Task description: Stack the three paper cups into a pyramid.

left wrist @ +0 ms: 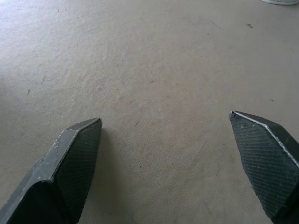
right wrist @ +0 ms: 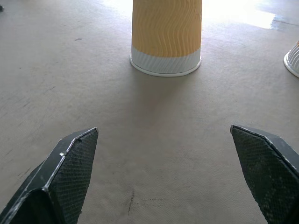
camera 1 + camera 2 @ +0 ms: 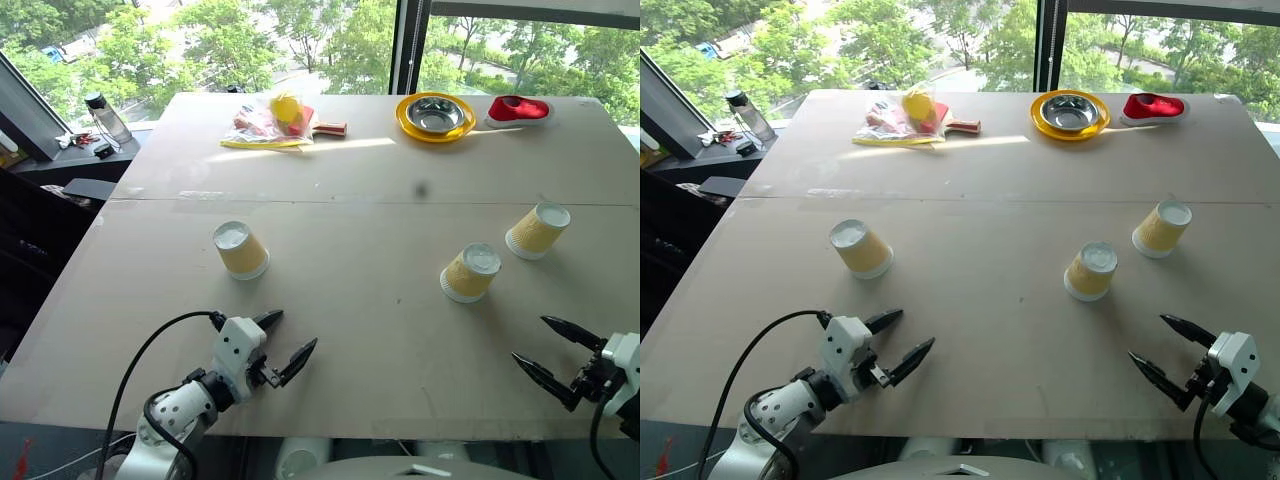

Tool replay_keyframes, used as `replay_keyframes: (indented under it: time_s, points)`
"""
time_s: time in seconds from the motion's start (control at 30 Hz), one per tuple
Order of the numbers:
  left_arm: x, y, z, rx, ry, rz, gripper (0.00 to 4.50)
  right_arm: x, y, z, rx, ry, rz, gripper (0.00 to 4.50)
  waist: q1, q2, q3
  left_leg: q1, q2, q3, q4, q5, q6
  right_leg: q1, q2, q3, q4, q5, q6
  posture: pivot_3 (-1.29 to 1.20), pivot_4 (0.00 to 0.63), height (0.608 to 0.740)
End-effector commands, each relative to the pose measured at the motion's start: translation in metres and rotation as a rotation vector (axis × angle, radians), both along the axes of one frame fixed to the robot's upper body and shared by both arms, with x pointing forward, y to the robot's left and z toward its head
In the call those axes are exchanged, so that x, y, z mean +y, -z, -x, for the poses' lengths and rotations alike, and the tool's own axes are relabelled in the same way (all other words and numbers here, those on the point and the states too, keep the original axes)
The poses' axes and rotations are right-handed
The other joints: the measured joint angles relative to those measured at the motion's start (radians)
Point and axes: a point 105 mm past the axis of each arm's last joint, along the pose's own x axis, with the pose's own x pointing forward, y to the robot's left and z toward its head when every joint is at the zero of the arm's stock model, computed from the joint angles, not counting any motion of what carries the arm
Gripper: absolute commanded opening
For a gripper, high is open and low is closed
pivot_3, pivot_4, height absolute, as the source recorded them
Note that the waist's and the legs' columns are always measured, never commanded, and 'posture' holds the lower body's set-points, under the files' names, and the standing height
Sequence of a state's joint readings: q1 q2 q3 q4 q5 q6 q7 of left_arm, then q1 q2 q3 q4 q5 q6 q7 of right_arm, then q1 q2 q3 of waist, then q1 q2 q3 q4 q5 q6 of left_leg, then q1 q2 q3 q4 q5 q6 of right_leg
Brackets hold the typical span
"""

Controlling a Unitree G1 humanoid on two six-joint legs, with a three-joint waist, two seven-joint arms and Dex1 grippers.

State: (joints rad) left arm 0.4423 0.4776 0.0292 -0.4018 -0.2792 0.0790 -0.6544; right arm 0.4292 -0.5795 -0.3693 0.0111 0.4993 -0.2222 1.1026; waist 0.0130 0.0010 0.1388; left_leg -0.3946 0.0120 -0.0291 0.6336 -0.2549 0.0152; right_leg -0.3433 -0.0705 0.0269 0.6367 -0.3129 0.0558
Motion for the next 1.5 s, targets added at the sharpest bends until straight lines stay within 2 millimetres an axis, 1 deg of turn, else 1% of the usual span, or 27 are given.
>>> replay_keyframes:
  time_s: [0.03, 0.13, 0.3, 0.47, 0.7, 0.8, 0.93, 1.1, 1.23, 1.33, 1.4, 1.5]
  points:
    - [-0.001, -0.006, 0.007, -0.003, 0.017, 0.01, 4.47, 0.001, -0.009, -0.002, -0.03, 0.004, 0.001, 4.5, 0.0, 0.0, 0.0, 0.0, 0.0, 0.0, 0.0, 0.0, 0.0, 0.0, 0.0, 0.0, 0.0, 0.0, 0.001, 0.0, 0.15, 0.74]
    - [-0.001, -0.006, 0.012, 0.012, 0.022, 0.013, 4.47, 0.001, -0.01, -0.002, -0.026, -0.002, 0.009, 4.5, -0.001, 0.0, 0.0, 0.0, 0.0, 0.0, 0.0, 0.0, 0.0, 0.0, 0.0, 0.001, 0.0, 0.002, 0.003, 0.0, 0.15, 0.74]
    - [0.0, -0.006, 0.014, 0.01, 0.02, 0.014, 4.47, 0.001, -0.009, 0.001, -0.012, -0.013, 0.008, 4.5, 0.001, 0.0, 0.0, 0.0, 0.0, 0.0, 0.0, 0.0, 0.0, 0.0, 0.0, 0.0, 0.001, 0.001, 0.002, 0.0, 0.15, 0.74]
    - [0.002, -0.006, 0.013, 0.007, 0.016, 0.012, 4.47, 0.001, -0.009, -0.001, -0.015, -0.013, 0.007, 4.5, 0.0, 0.0, 0.0, 0.0, 0.0, 0.0, 0.001, 0.0, 0.0, 0.0, 0.001, 0.0, 0.001, 0.001, 0.003, 0.0, 0.15, 0.74]
    - [0.001, -0.008, 0.009, -0.01, 0.032, 0.002, 4.47, 0.002, -0.007, -0.003, -0.019, -0.018, 0.003, 4.5, 0.0, 0.0, 0.0, 0.0, 0.0, 0.0, 0.001, 0.0, 0.0, 0.0, 0.001, -0.001, 0.002, 0.001, 0.003, 0.0, 0.15, 0.74]
    - [-0.002, -0.013, 0.006, -0.033, 0.055, -0.002, 4.47, 0.005, -0.009, -0.004, -0.035, -0.021, -0.011, 4.5, 0.0, 0.0, 0.0, 0.0, -0.001, 0.0, 0.002, 0.0, 0.0, 0.0, 0.002, -0.002, 0.003, 0.001, 0.004, 0.0, 0.15, 0.74]
    - [-0.013, -0.032, -0.002, -0.089, 0.141, 0.018, 4.47, 0.016, -0.019, -0.013, -0.075, -0.028, -0.044, 4.5, 0.0, 0.0, 0.0, 0.001, -0.001, 0.0, 0.002, 0.0, 0.0, 0.0, 0.002, -0.003, 0.005, 0.001, 0.005, 0.0, 0.15, 0.74]
    - [-0.035, -0.069, -0.007, -0.159, 0.325, 0.082, 4.47, 0.037, -0.038, -0.035, -0.126, -0.02, -0.105, 4.5, -0.003, 0.0, 0.0, 0.002, -0.001, 0.0, 0.003, 0.0, 0.0, 0.0, 0.003, -0.003, 0.007, 0.001, 0.005, 0.0, 0.15, 0.74]
    - [-0.048, -0.091, -0.004, -0.158, 0.47, 0.112, 4.47, 0.054, -0.052, -0.051, -0.174, -0.035, -0.162, 4.5, -0.002, 0.0, 0.001, 0.002, -0.001, -0.001, 0.004, 0.0, 0.0, 0.0, 0.003, -0.005, 0.007, 0.001, 0.005, 0.0, 0.15, 0.74]
    - [-0.054, -0.108, -0.002, -0.161, 0.551, 0.151, 4.47, 0.059, -0.059, -0.068, -0.215, -0.006, -0.161, 4.5, -0.003, 0.0, 0.001, 0.002, -0.001, -0.002, 0.004, 0.0, 0.0, 0.0, 0.004, -0.005, 0.007, 0.001, 0.006, 0.0, 0.15, 0.74]
    - [-0.056, -0.116, -0.002, -0.171, 0.578, 0.159, 4.47, 0.063, -0.064, -0.076, -0.237, -0.002, -0.166, 4.5, -0.003, 0.001, 0.002, 0.002, -0.001, -0.002, 0.004, 0.0, 0.0, 0.0, 0.005, -0.005, 0.008, 0.001, 0.006, 0.0, 0.15, 0.74]
    - [-0.056, -0.12, -0.004, -0.177, 0.592, 0.136, 4.47, 0.07, -0.067, -0.081, -0.246, -0.017, -0.172, 4.5, -0.003, 0.001, 0.002, 0.002, -0.001, -0.002, 0.004, 0.0, 0.0, 0.0, 0.005, -0.005, 0.008, 0.0, 0.006, 0.0, 0.15, 0.74]
